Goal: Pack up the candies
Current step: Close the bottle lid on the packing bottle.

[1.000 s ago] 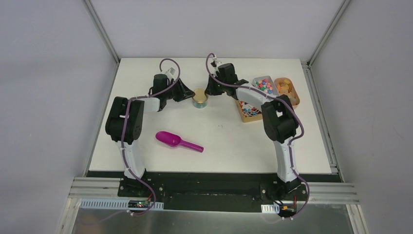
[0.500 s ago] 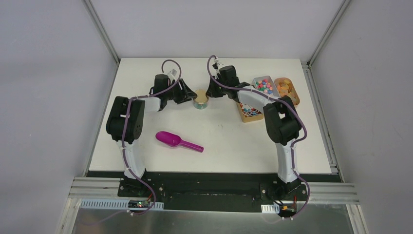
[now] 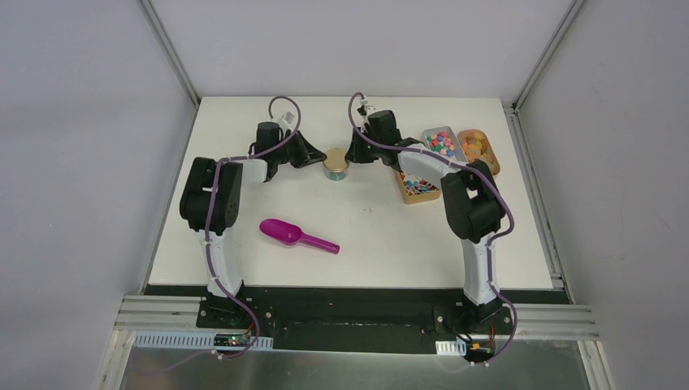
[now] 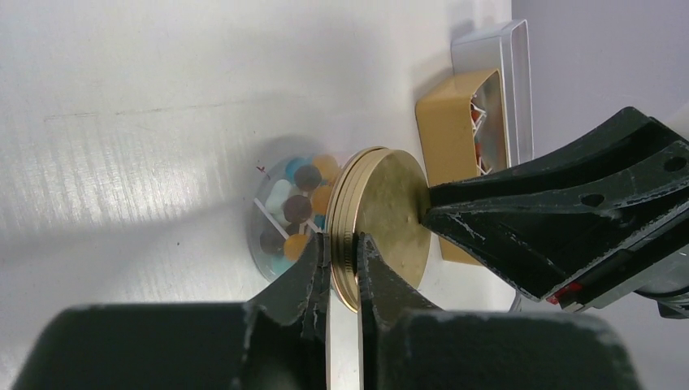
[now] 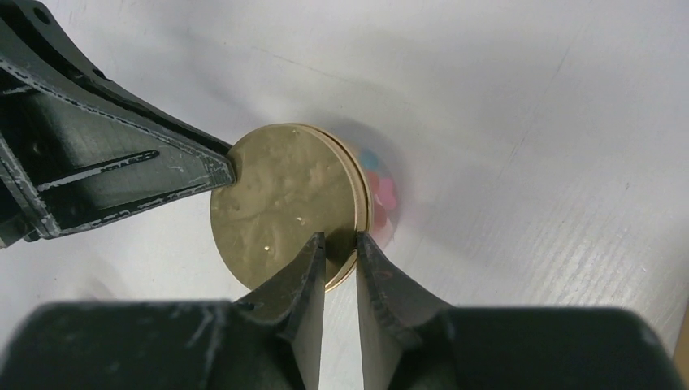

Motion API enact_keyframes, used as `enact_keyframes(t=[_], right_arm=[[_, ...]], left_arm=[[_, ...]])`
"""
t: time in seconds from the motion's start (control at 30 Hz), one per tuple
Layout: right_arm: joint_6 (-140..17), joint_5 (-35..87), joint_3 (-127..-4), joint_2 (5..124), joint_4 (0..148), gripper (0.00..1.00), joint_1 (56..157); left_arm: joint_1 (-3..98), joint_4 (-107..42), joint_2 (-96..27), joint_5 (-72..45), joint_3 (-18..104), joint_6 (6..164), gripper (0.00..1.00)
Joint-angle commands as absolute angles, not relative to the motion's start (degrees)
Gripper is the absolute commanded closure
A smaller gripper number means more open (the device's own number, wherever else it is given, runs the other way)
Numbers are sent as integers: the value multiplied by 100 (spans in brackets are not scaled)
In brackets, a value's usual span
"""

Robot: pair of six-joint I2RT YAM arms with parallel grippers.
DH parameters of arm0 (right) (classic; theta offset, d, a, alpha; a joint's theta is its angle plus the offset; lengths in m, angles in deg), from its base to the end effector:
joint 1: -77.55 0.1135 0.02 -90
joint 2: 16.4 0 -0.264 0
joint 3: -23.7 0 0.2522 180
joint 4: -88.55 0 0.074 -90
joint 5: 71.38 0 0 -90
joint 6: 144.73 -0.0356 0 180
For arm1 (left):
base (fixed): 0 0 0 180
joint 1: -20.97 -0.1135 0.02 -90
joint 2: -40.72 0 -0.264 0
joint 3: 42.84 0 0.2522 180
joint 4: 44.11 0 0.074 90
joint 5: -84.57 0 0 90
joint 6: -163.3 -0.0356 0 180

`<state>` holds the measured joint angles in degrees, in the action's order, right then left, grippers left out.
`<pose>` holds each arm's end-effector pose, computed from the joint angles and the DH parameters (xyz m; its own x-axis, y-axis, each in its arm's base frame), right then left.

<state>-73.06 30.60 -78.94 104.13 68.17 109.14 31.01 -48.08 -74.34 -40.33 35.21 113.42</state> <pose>0.4046 0.2575 0.1960 -0.7056 -0.0728 -0.7048 -0.4523 0.8120 0.3689 0.4097 -0.0932 0.1446 -0.8070 -0.3938 -0.4400 0.1245 0.6149 -0.7787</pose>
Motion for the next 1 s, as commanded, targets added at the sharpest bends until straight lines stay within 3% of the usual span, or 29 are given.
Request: enact_keyframes(t=[0.0, 0.3, 0.43, 0.67, 0.8, 0.93, 0.97], right_arm=[[-7315, 3120, -7381, 10458, 6141, 80, 11027], [-7401, 3095, -7399, 10438, 6249, 81, 10956], [-7510, 3221, -7416, 10419, 6347, 81, 10939], [-7613, 3331, -7672, 10083, 6349, 73, 10798], [-7470, 3317, -7757, 9760, 6199, 58, 10730], [-7278, 3241, -7711, 9346, 5964, 30, 10687], [-7248, 3215, -7677, 9213, 5918, 19, 10684]], left_arm=[[3334, -3817, -7967, -3211, 3225, 10794, 95], [3350, -3915, -7753, -3765, 3524, 10766, 86], [3339, -3988, -7754, -4076, 3740, 10871, 77], [3249, -3827, -7480, -4263, 4324, 10866, 62], [3127, -3514, -7287, -4224, 4657, 10761, 52], [3036, -3231, -6986, -4139, 4827, 10598, 48], [3011, -3169, -6900, -4138, 4850, 10565, 47]])
